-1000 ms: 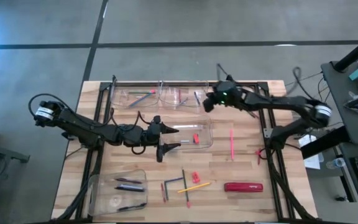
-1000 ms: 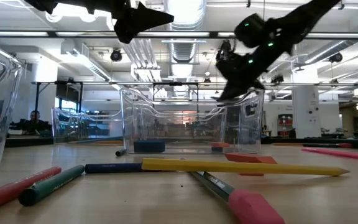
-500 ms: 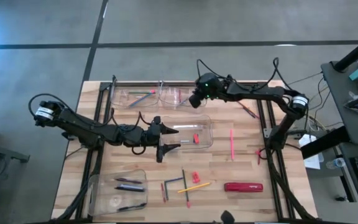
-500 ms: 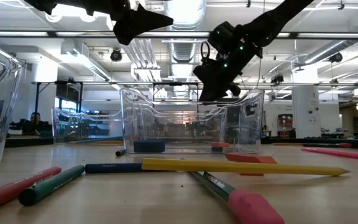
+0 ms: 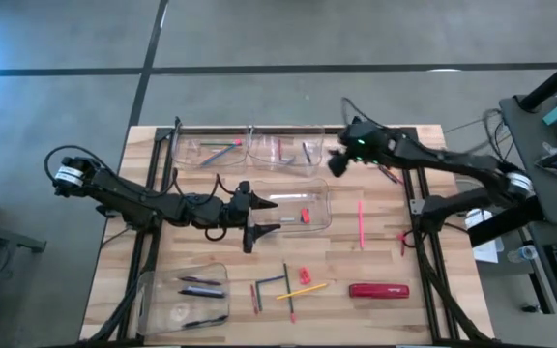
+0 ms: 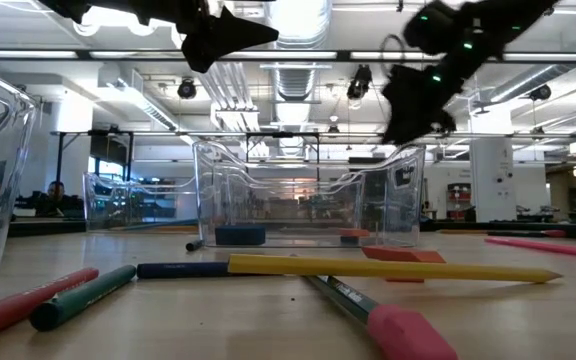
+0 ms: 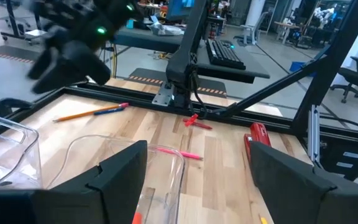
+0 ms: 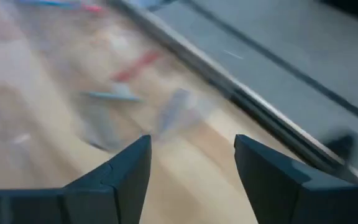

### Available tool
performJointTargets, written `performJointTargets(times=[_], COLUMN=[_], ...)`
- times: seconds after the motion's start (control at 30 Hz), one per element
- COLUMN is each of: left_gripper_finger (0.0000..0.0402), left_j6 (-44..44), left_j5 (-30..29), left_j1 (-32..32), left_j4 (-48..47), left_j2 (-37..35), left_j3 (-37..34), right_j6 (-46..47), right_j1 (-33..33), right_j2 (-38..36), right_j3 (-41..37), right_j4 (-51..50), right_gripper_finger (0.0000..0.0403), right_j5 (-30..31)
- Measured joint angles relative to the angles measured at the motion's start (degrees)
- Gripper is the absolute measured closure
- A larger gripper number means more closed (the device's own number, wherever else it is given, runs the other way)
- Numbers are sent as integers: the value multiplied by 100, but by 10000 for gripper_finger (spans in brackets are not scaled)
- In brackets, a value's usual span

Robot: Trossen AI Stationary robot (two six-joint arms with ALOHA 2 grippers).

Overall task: Sort crayons/erasers/pens/pencils in bins
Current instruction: Put the top blue crayon into the top right transparent bin

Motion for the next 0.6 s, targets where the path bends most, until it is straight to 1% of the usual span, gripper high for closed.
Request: performJointTargets(times=[0.1,0.13,0.2,0.3,0.47,0.6], left_gripper_finger=[134,134,134,134,134,134], left_j6=[0,-2,-2,-4,-7,-7], left_j5=[0,0,0,-2,-2,-2], left_j1=[0,0,0,0,0,0], left_j4=[1,8,43,138,185,196], left_j2=[0,0,0,36,149,210], left_j3=[0,0,0,0,2,2], right_j6=[435,542,726,1051,1576,1651], right_j1=[-32,-34,-47,-213,-783,-1243], right_j2=[-677,-854,-1130,-1327,-1242,-952], right_j3=[-853,-1108,-1565,-2067,-2507,-2652], right_j4=[96,98,99,106,88,90], right_gripper_finger=[182,182,183,183,183,183], right_j5=[842,1032,1218,1270,1219,809])
